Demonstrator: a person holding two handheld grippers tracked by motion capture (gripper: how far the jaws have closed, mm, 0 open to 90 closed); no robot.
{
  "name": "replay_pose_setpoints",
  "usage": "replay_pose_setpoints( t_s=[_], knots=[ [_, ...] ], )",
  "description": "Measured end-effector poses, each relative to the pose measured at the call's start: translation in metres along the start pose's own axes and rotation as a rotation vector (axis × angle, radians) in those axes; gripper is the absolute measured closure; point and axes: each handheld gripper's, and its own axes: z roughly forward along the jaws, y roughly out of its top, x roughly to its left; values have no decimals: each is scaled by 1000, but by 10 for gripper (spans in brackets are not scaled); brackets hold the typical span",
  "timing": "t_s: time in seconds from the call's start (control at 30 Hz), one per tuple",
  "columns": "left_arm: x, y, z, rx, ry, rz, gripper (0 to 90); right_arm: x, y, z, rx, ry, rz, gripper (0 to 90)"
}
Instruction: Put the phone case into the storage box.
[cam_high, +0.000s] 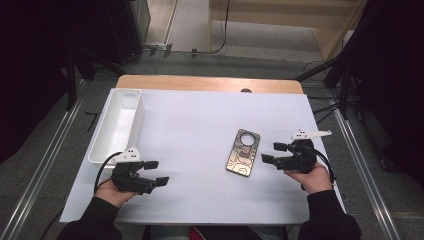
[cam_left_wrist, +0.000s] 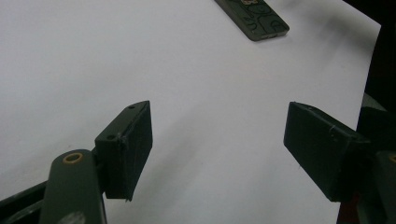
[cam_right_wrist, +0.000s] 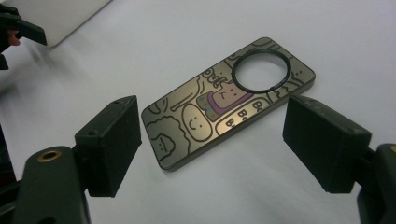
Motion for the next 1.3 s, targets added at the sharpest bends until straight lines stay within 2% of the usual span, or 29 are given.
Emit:
replay_pose_setpoints(
  t_s=[0.3, 0.57, 0.77, 0.87, 0.9, 1.1, 1.13, 1.3],
  knots=[
    [0, 0, 0, 2, 1, -3, 236, -7, 8, 6, 4, -7, -6, 186],
    [1, 0, -1, -1, 3, -4, 236, -15, 10, 11, 8, -31, -16, 228],
    [1, 0, -1, -2, 4, -4, 236, -18, 10, 16, 7, -68, -30, 325],
    [1, 0, -1, -3, 3, -5, 236, -18, 10, 19, 2, -110, -53, 422],
    [1, 0, -1, -5, 4, -6, 236, -18, 10, 21, 3, -110, -53, 439],
    [1, 0, -2, -9, 8, -10, 236, -20, 8, 34, 47, -117, -34, 668],
    [1, 0, -2, -9, 8, -10, 236, -20, 8, 34, 47, -117, -34, 668],
    [2, 0, -2, -10, 9, -12, 236, -26, 6, 43, 73, -96, 13, 839]
  ],
)
